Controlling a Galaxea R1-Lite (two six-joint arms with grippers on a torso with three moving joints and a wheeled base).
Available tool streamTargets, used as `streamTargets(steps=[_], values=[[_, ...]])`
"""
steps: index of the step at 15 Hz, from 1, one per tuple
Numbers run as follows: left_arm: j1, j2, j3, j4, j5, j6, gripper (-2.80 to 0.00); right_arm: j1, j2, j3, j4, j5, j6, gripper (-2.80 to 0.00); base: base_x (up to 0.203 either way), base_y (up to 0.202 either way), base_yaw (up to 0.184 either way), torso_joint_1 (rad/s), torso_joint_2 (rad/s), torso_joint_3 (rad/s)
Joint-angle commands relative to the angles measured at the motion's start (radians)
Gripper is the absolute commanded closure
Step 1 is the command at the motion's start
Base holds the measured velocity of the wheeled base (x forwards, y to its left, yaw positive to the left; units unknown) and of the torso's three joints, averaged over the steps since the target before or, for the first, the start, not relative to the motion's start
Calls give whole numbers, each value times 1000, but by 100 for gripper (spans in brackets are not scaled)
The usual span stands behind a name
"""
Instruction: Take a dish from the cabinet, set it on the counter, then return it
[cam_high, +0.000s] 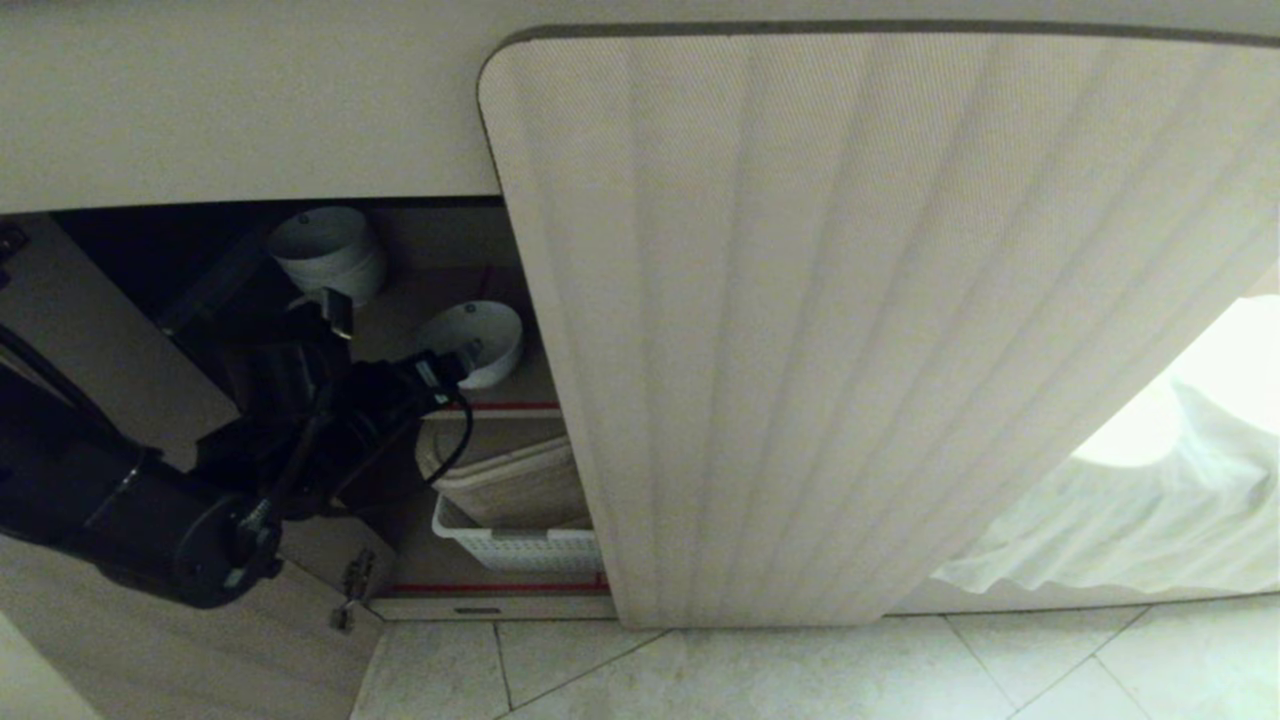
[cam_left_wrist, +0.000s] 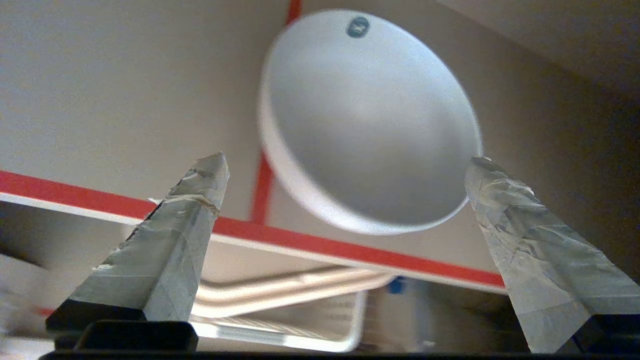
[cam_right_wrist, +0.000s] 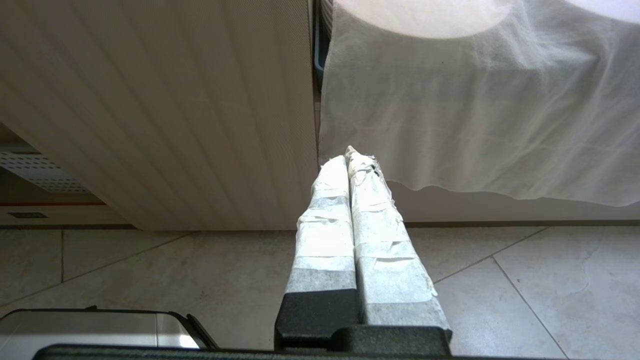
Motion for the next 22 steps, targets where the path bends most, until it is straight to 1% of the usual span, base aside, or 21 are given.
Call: streamTargets(steps=[1, 2, 7, 8, 11, 14, 16, 17, 22], values=[[-2, 4, 62, -100, 33, 66, -280, 0, 0, 0, -1, 0, 0, 0, 0, 0, 0, 0, 0, 0], [-5, 6, 84, -152, 41, 83, -280, 1, 0, 0, -1, 0, 0, 0, 0, 0, 0, 0, 0, 0], [-8, 6, 195, -321, 48, 144, -280, 1, 0, 0, 0, 0, 0, 0, 0, 0, 0, 0, 0, 0], [-6, 5, 210, -338, 51, 154, 0, 1, 0, 0, -1, 0, 0, 0, 0, 0, 0, 0, 0, 0], [-7, 3, 259, -391, 64, 191, 0, 0, 0, 0, -1, 0, 0, 0, 0, 0, 0, 0, 0, 0], [-9, 2, 320, -454, 66, 202, 0, 0, 0, 0, -1, 0, 0, 0, 0, 0, 0, 0, 0, 0], [-6, -2, 362, -488, 66, 236, 0, 1, 0, 0, 1, 0, 0, 0, 0, 0, 0, 0, 0, 0], [-6, -4, 374, -493, 66, 251, 0, 1, 0, 0, -1, 0, 0, 0, 0, 0, 0, 0, 0, 0], [-4, -59, 404, -493, 67, 255, 0, 1, 0, 0, -1, 0, 0, 0, 0, 0, 0, 0, 0, 0]])
